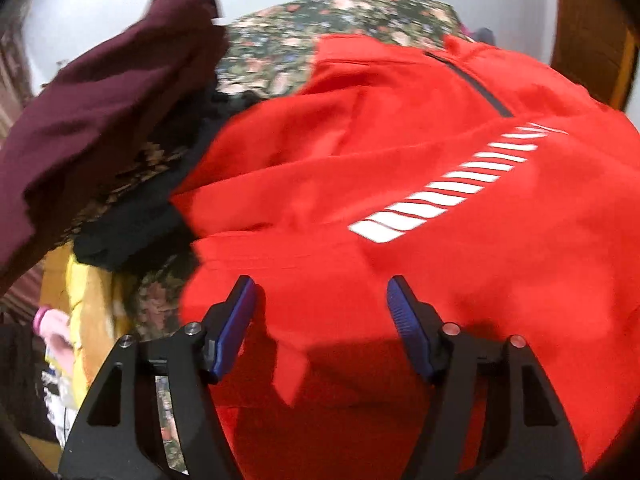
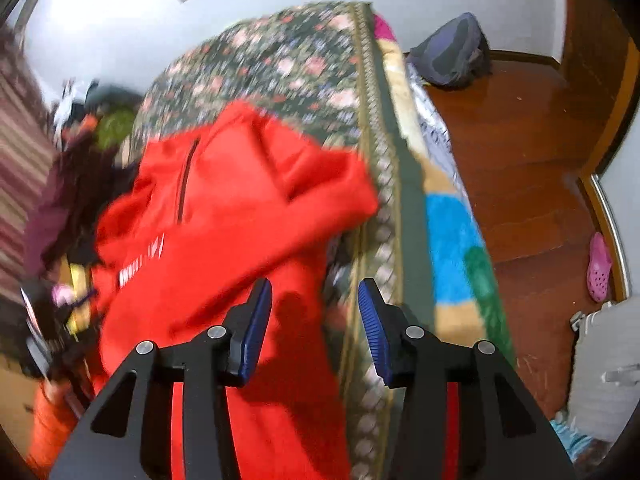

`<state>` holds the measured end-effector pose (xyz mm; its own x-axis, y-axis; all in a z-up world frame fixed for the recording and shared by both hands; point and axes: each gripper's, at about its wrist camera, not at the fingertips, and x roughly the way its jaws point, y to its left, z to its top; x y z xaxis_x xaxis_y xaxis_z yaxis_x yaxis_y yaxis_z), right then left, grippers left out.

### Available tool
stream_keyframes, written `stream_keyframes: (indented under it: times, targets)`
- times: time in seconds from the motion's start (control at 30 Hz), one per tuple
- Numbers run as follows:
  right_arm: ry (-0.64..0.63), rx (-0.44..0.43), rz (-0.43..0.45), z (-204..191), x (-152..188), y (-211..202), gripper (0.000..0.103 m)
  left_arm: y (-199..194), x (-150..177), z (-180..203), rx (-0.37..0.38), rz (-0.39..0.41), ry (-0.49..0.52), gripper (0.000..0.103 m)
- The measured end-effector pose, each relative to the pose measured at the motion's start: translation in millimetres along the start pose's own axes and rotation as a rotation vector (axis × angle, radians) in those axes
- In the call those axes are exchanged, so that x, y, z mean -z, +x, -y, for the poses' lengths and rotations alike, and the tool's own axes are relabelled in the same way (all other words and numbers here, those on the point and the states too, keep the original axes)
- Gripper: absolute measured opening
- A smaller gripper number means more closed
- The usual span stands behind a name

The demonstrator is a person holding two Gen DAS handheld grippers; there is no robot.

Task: Fold large clothes

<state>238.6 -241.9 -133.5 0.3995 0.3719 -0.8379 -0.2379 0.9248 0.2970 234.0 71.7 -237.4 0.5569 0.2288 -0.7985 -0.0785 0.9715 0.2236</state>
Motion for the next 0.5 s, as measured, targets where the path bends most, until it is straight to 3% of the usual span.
stream_keyframes:
  times: [0.1,0.2,0.3,0.5]
  targets:
    - [-0.064,0.022,-0.026,-16,16,12,0.042,-4,11,-25,-0.035,-0.006,-0.031,0.068]
    - [-0.112,0.095,0.003,-28,26,20,0.053,0,29,-50,-0.046,-0.046,-0.074,0.068]
    - [-0.133,0.137,0.032,-34,31,21,0.055,3,50,-73,-0.064,-0.09,-0.122,0.068]
    - [-0.082,0.122,0.022,-30,34,17,0.058,0,75,-97,-0.039,-0.12,-0.202,0.068]
